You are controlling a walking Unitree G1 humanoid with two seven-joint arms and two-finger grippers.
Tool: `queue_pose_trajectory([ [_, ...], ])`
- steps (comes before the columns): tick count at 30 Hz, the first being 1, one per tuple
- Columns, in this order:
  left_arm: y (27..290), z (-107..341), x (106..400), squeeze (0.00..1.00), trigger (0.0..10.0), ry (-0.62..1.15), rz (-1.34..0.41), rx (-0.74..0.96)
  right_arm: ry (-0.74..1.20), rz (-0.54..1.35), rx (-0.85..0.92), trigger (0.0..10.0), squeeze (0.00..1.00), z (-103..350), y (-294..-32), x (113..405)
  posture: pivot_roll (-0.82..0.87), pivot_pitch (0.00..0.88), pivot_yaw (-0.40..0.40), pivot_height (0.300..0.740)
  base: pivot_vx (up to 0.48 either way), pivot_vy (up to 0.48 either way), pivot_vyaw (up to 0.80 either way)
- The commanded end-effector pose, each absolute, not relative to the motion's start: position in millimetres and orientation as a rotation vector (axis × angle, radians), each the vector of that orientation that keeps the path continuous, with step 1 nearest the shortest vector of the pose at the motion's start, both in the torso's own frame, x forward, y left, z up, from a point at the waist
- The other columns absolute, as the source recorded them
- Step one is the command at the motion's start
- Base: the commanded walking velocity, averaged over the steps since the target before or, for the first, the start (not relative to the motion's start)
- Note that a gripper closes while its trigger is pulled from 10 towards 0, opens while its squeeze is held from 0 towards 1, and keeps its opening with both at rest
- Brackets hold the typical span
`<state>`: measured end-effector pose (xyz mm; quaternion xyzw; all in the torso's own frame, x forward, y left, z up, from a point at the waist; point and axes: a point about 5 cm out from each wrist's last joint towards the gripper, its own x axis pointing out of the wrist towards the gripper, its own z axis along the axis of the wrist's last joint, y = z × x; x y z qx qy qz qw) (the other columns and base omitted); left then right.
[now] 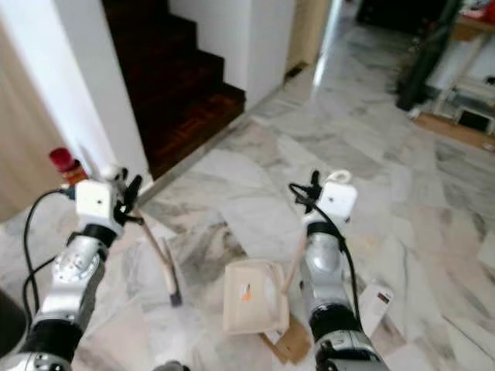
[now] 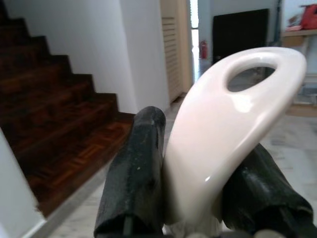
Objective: Sweep floor
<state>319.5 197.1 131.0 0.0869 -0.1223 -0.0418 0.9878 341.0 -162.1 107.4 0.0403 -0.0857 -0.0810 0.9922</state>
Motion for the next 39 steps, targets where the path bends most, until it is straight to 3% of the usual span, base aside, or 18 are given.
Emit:
queue_pose_trajectory([
  [1, 192.4, 139.9, 321.6, 0.0, 10.0, -0.286, -0.097, 0.191, -0.21, -0.178, 0.084, 10.0, 0.0, 114.9, -167.6, 343.0, 0.13, 0.0, -0.043, 0.74, 0.0, 0.0, 0.8],
  [6, 195.1, 139.7, 320.8, 0.0, 10.0, -0.285, -0.08, 0.186, -0.208, -0.174, 0.088, 10.0, 0.0, 114.7, -167.8, 343.2, 0.13, 0.0, -0.049, 0.74, 0.0, 0.0, 0.8],
  [14, 198.0, 137.7, 318.9, 0.0, 10.0, -0.269, -0.055, 0.169, -0.2, -0.163, 0.106, 10.0, 0.0, 115.9, -167.4, 346.0, 0.14, 0.0, -0.057, 0.74, 0.0, 0.0, 0.0],
  [39, 192.1, 135.6, 317.7, 0.0, 10.0, -0.25, -0.086, 0.15, -0.189, -0.155, 0.12, 10.0, 0.0, 117.5, -163.7, 350.1, 0.14, 0.0, -0.058, 0.74, 0.0, 0.414, 0.0],
])
